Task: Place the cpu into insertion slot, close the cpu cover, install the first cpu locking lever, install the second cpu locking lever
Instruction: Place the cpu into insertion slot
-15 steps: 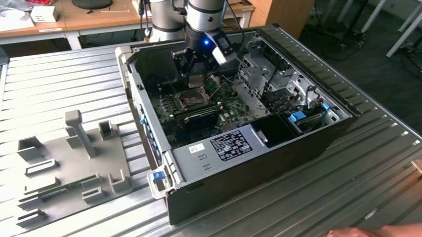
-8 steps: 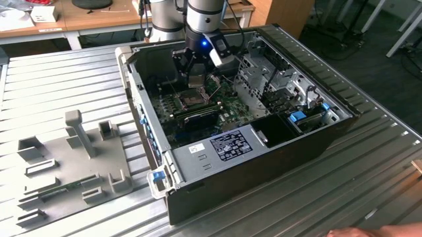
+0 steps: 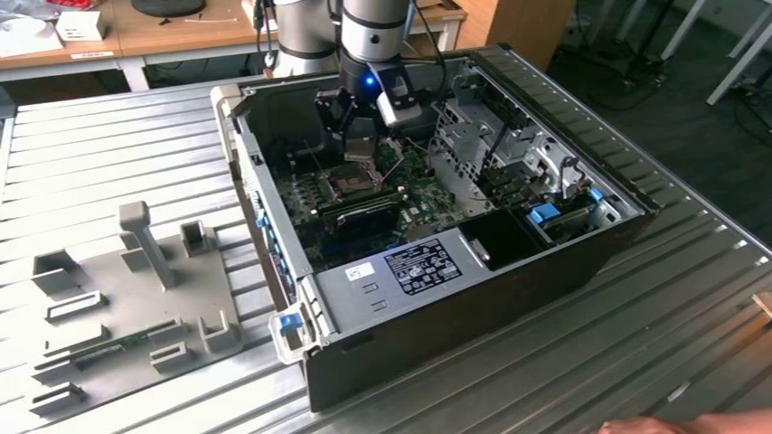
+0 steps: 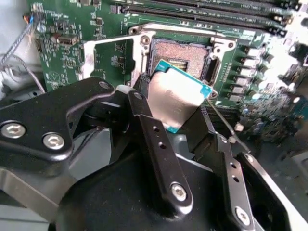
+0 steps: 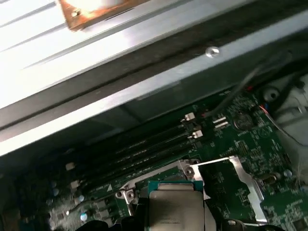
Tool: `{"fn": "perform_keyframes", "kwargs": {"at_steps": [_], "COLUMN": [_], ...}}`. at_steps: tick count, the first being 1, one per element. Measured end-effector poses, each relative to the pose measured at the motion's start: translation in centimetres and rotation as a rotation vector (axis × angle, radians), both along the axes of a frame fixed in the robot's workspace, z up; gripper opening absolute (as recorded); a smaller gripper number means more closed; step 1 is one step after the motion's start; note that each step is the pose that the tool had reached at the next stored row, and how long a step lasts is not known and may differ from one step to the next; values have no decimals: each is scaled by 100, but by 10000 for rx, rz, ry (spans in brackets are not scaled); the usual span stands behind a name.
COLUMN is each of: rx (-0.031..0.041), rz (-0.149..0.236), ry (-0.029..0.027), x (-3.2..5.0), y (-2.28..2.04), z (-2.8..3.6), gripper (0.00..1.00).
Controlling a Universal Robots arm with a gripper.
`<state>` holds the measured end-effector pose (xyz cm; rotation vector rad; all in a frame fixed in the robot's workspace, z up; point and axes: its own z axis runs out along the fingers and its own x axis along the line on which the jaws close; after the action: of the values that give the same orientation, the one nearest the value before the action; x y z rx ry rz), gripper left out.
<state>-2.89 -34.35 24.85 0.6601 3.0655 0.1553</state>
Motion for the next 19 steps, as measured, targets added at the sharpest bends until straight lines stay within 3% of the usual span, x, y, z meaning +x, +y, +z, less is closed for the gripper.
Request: {"fn": "perform_keyframes", "kwargs": {"at_steps": [8, 19], "rx": [0, 0], "rz": [-1386, -1472], "ry": [0, 0], "x": [0, 0], "y": [0, 0], "z": [-13, -13], "gripper": [54, 54]}}
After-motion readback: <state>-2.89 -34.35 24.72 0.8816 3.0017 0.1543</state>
